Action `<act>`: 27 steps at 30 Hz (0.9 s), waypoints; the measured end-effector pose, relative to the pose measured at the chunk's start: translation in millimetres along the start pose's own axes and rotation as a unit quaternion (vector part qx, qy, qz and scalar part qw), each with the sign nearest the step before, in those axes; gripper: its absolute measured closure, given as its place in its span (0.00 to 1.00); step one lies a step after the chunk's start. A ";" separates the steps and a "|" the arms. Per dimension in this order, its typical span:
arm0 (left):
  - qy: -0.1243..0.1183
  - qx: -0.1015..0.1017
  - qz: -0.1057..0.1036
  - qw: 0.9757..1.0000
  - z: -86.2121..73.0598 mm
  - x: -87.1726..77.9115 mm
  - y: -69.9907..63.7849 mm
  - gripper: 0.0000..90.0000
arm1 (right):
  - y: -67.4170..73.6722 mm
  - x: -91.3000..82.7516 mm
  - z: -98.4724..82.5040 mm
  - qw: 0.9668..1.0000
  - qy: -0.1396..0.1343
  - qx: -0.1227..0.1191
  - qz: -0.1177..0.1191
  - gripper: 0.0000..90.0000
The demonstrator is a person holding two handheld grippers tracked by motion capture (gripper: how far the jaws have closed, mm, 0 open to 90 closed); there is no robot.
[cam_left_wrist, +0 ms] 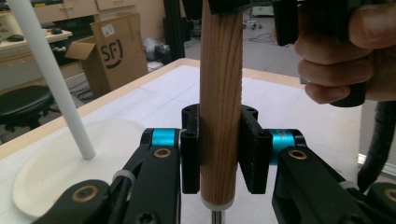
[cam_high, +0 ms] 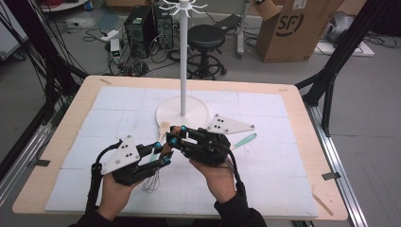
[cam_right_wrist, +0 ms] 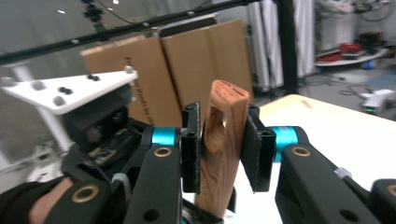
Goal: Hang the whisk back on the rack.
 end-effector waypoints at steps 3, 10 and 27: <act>-0.005 0.000 -0.016 1.000 0.9 -1.8 -1.6 0.81 | 3.1 -2.1 1.7 1.000 -0.003 -0.012 0.019 0.81; -0.030 -0.034 -0.116 0.992 2.4 -4.2 -2.7 0.66 | 10.3 -9.1 7.6 0.997 0.001 -0.057 0.055 0.81; -0.039 -0.037 -0.282 0.958 6.7 -5.9 -10.2 0.46 | 13.0 -21.5 15.9 0.970 0.009 -0.066 0.232 0.81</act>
Point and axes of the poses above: each handheld gripper's, and its own axes: x roughly forward along the jaws, z roughly out of its top, y roughly to its left, the point moved 5 cm from there along x, roughly forward along the jaws, and after that the axes turned 12 degrees about -z, right-handed, at the moved point
